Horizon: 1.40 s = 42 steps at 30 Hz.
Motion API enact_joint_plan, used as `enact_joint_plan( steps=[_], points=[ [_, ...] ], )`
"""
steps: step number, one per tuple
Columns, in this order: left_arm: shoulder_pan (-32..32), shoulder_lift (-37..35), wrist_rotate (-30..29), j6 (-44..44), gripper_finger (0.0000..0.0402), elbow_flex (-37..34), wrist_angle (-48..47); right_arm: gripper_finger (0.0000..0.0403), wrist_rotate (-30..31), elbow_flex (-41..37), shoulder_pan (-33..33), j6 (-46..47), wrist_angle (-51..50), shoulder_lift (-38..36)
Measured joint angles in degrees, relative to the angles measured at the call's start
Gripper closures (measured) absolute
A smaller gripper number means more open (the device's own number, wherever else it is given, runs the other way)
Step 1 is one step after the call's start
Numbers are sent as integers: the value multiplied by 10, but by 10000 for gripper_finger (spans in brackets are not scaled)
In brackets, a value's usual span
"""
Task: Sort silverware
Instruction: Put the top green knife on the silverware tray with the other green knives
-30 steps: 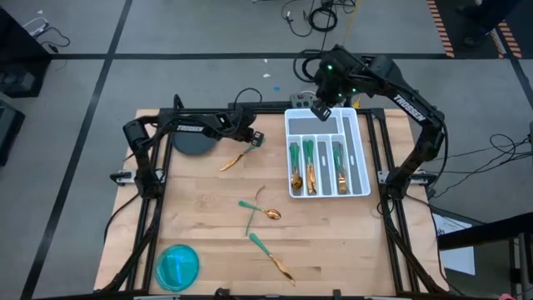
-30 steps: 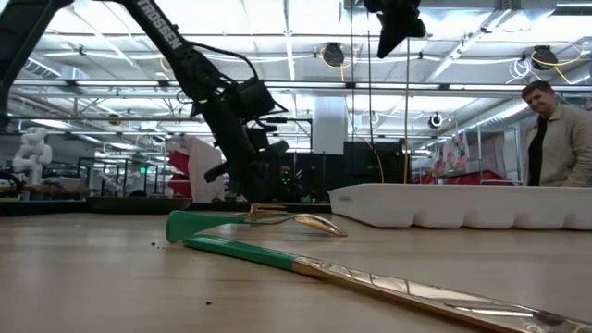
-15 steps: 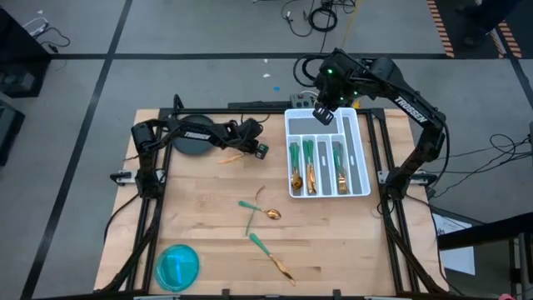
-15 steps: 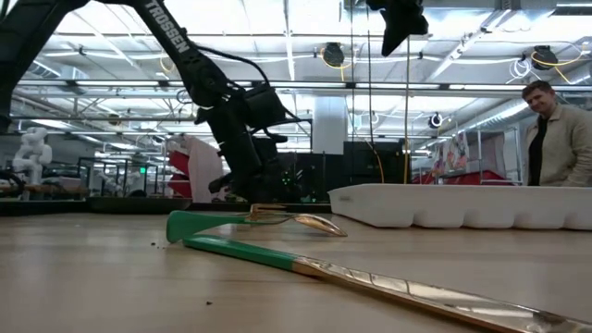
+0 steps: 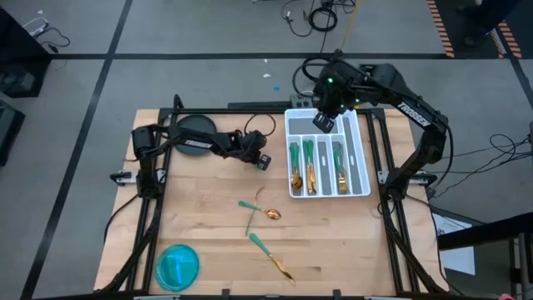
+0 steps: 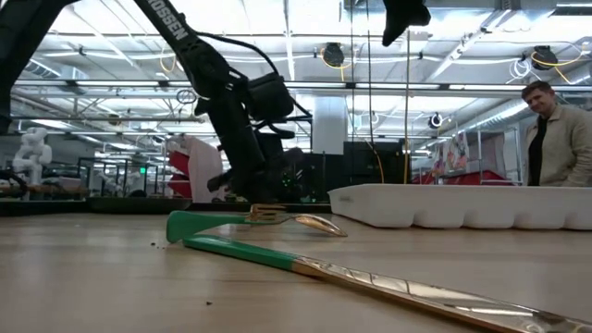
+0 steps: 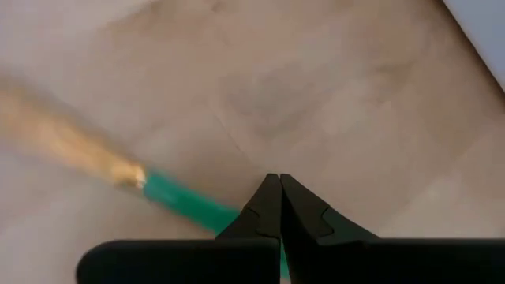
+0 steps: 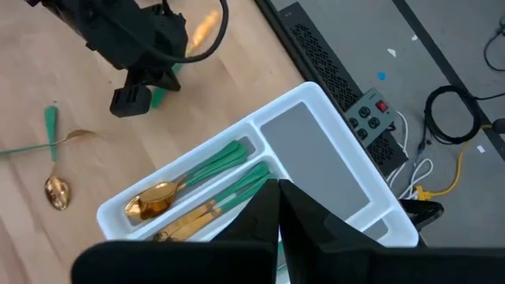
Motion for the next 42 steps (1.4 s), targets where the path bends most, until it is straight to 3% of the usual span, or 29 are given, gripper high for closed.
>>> enact_joint_plan(
  steps=[4,9,19,27,42],
  points=[
    [-8,-39,1,-1,401,-6,-29,403,7,0,11,1,0,0],
    [47,-81,-54,67,401,-1,-27,403,26,0,15,5,4,0],
    [134,-74,-19,100,401,-3,11,403,28,0,15,23,12,0],
    [107,-62,18,97,401,-2,6,403,29,0,15,31,14,0],
    [50,-35,24,81,401,-2,47,403,30,0,15,29,13,0]
  ],
)
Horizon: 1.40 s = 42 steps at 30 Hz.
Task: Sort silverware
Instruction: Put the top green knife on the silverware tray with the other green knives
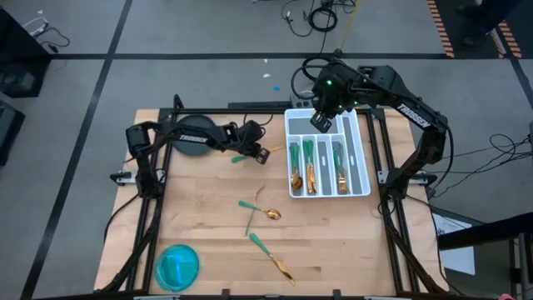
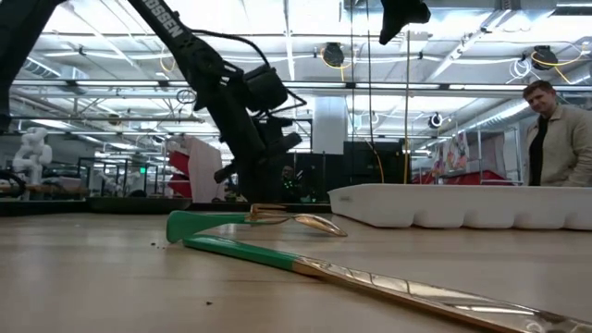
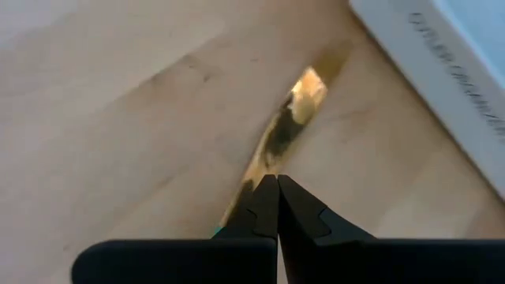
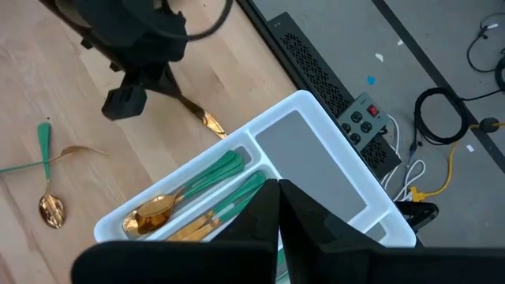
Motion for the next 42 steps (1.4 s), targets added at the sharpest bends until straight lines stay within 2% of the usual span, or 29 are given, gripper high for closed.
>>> enact_joint_plan(
  steps=[17,22,30,36,39,42],
  points=[
    [-12,19,-13,9,401,-7,-27,403,-3,0,2,0,-5,0],
    [-25,19,-18,-13,401,-27,-15,403,-3,0,8,-2,-5,0],
    [-41,20,-26,-45,401,-27,-50,403,-3,0,18,-4,-6,0],
    [-64,-31,-8,-59,401,-28,-95,403,-3,0,19,-13,-9,0],
    [-56,-61,-25,-42,401,-15,-65,403,-3,0,19,-18,-9,0],
    [-33,-58,-27,-31,401,-17,-49,403,-3,0,19,-20,-9,0]
  ],
)
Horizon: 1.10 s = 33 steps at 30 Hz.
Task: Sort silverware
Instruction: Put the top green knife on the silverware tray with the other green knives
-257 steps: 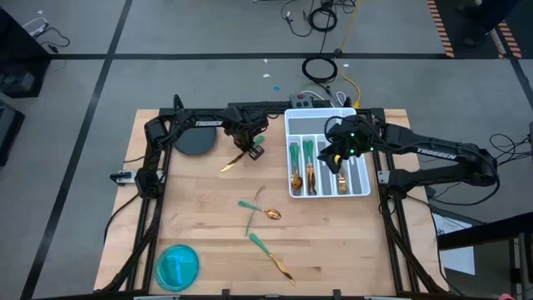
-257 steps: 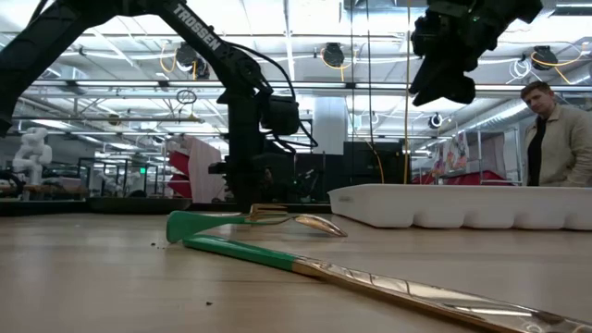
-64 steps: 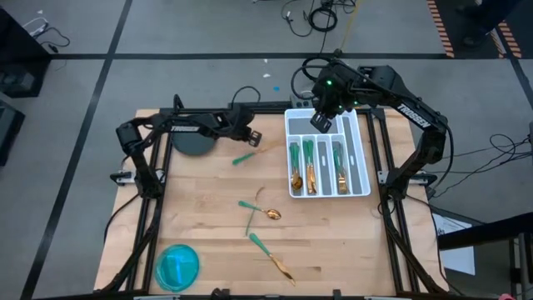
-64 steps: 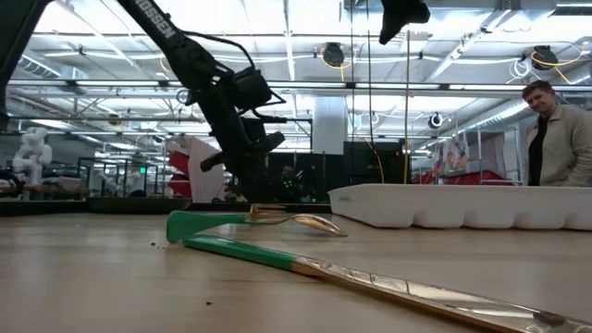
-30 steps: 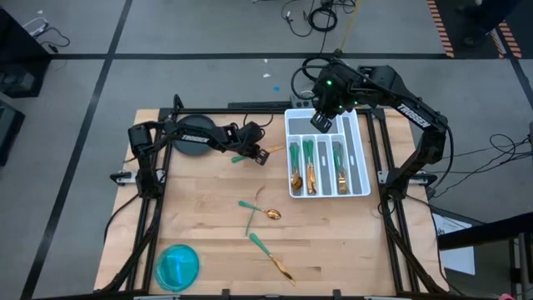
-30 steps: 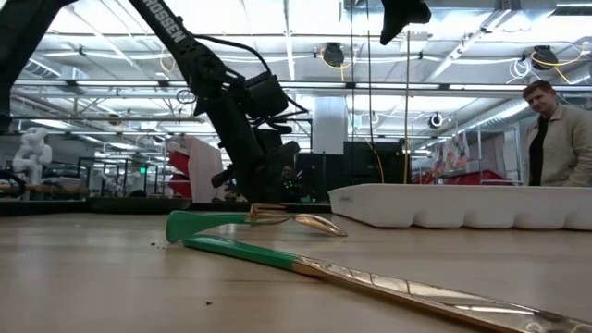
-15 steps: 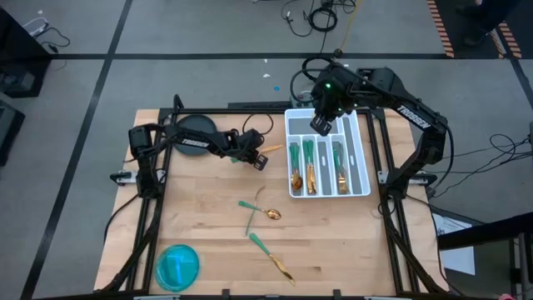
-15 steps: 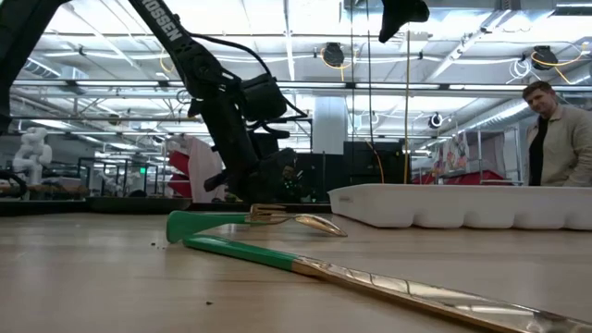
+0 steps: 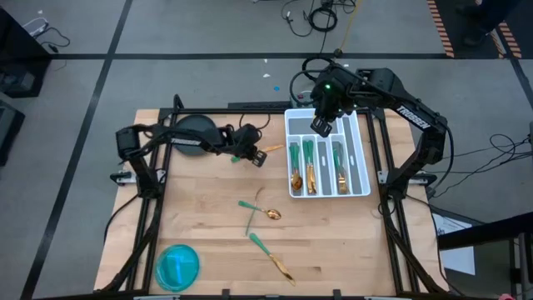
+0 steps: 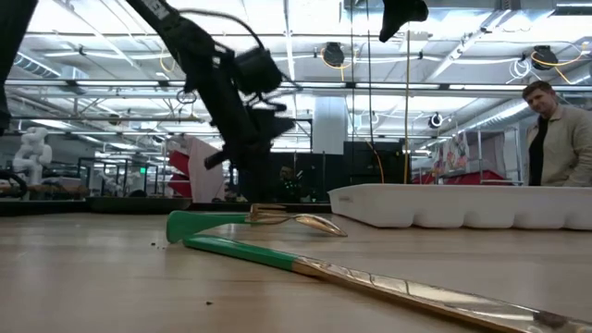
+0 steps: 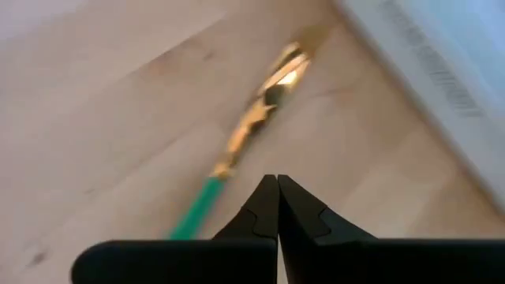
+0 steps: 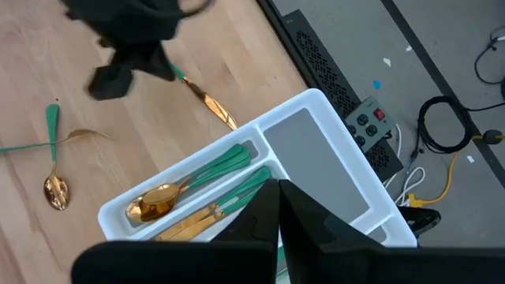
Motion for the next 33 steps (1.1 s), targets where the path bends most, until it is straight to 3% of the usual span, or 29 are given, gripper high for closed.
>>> enact_joint_plan(
  steps=[11,33],
  points=[
    [50,46,20,13,401,2,73,403,0,0,0,-4,1,0],
    [34,90,40,15,401,1,88,403,0,0,0,-9,5,0]
  ],
)
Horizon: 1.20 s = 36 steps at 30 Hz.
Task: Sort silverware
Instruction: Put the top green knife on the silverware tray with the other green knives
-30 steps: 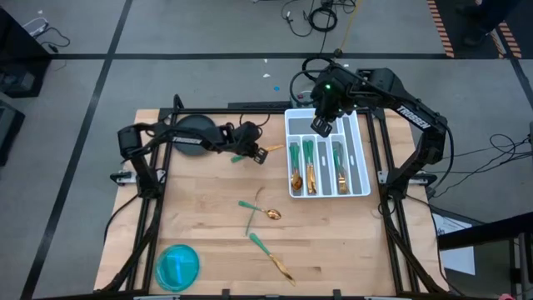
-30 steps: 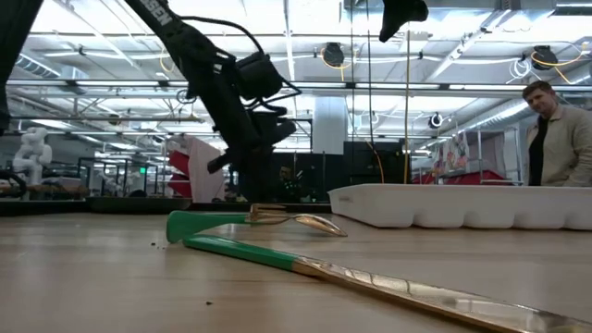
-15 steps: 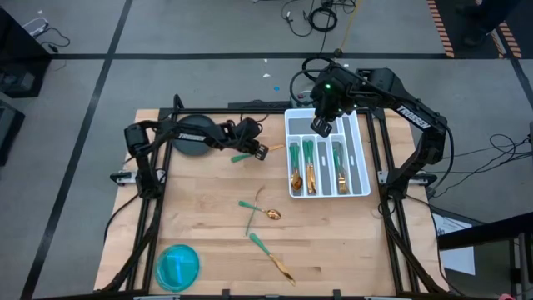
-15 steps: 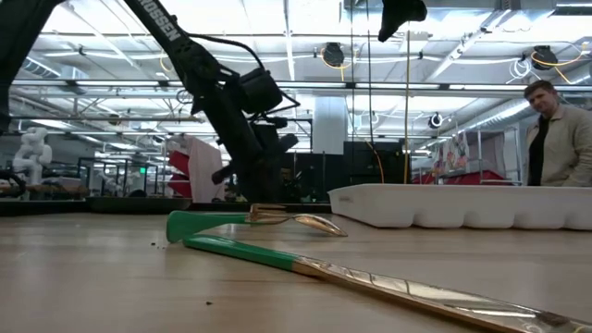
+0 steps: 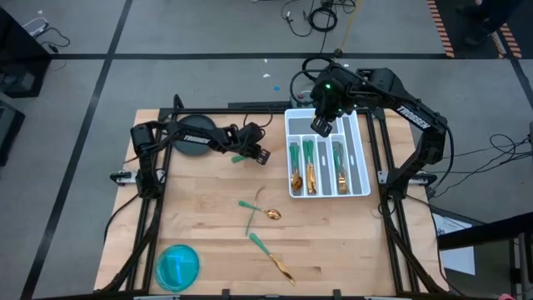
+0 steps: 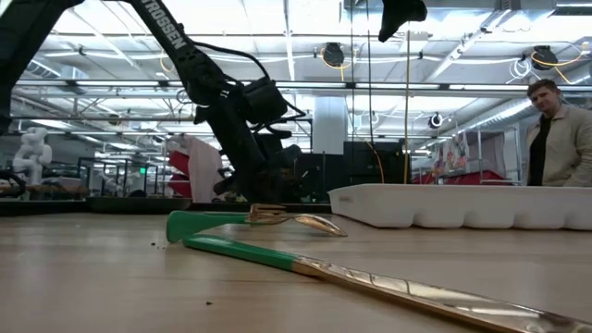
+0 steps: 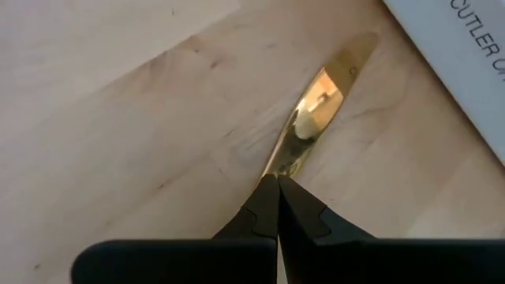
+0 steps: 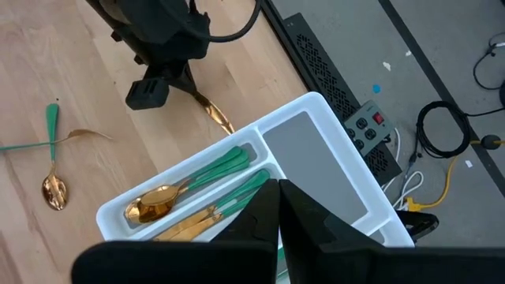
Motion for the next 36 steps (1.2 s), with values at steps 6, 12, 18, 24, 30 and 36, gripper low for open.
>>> enact_joint_plan(
  steps=[6,12,18,24,30,36],
  points=[
    [-19,-5,-4,-11,401,2,-72,403,0,0,0,0,-1,0],
    [-47,-11,-4,-29,401,1,-108,403,-2,0,0,-3,-5,0],
    [-68,-28,-8,-45,401,0,-164,403,-2,0,0,-11,-11,0],
    [-99,-44,-21,-63,401,-3,-212,403,-2,0,0,-11,-21,0],
    [-135,-73,-24,-119,401,-42,-219,403,-2,0,0,-13,-25,0],
    [-175,-121,-33,-189,401,-94,-219,403,-2,0,2,-13,-26,0]
  ],
)
